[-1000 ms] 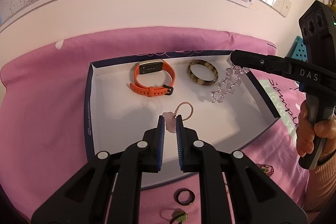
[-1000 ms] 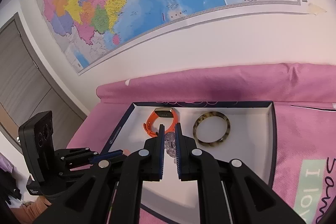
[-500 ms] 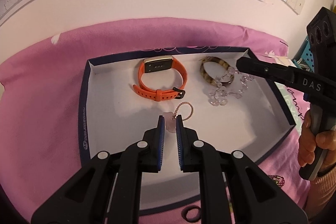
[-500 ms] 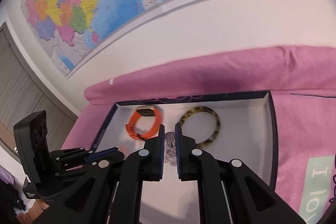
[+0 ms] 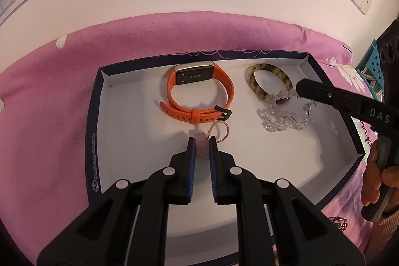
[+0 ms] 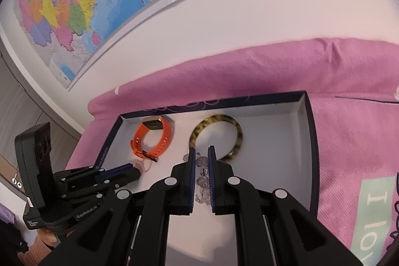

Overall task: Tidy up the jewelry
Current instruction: 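Carry the pendant with the left tool while the right tool lowers the crystal bracelet into the box, then open both tools and withdraw them from the box toward the remaining jewelry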

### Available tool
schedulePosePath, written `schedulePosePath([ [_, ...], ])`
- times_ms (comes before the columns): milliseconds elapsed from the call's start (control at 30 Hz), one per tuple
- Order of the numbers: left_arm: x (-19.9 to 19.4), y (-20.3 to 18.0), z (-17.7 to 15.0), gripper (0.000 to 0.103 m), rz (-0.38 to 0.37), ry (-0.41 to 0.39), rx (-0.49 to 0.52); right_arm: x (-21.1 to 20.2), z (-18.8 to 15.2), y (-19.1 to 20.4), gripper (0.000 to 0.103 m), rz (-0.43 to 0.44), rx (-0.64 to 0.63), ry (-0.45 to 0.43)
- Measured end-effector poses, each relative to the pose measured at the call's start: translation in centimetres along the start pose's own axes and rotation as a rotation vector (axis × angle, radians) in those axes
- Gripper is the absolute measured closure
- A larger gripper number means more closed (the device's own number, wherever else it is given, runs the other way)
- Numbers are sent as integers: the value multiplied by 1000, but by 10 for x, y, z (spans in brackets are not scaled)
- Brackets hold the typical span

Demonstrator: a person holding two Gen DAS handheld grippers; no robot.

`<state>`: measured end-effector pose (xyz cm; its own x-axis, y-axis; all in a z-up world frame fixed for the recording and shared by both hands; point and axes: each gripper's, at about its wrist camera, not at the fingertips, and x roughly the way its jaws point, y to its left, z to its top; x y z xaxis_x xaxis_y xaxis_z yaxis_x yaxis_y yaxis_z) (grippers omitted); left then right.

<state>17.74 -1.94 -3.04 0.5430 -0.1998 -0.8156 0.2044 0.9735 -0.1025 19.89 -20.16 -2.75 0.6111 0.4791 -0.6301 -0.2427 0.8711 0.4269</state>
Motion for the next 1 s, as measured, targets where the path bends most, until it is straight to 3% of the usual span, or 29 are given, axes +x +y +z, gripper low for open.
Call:
schedulePosePath([
  [267,-1,0,-2,91,-3,-12,-6,0,-2,-7,93,-24,17,2],
  [433,-7,3,-4,82,-9,-25,-16,-6,-6,-11,92,-29,21,-6],
  [567,-24,6,-5,65,3,-61,-19,-13,-8,-10,83,-31,15,-17],
  [633,-37,9,-7,63,7,-90,-15,-21,-9,-8,77,-28,6,-29],
  [700,-55,13,-11,55,1,-131,-16,-30,-12,-4,74,-23,-9,-43],
  [1000,-111,44,-41,52,-80,-225,-65,-70,-34,15,59,20,-98,-78],
])
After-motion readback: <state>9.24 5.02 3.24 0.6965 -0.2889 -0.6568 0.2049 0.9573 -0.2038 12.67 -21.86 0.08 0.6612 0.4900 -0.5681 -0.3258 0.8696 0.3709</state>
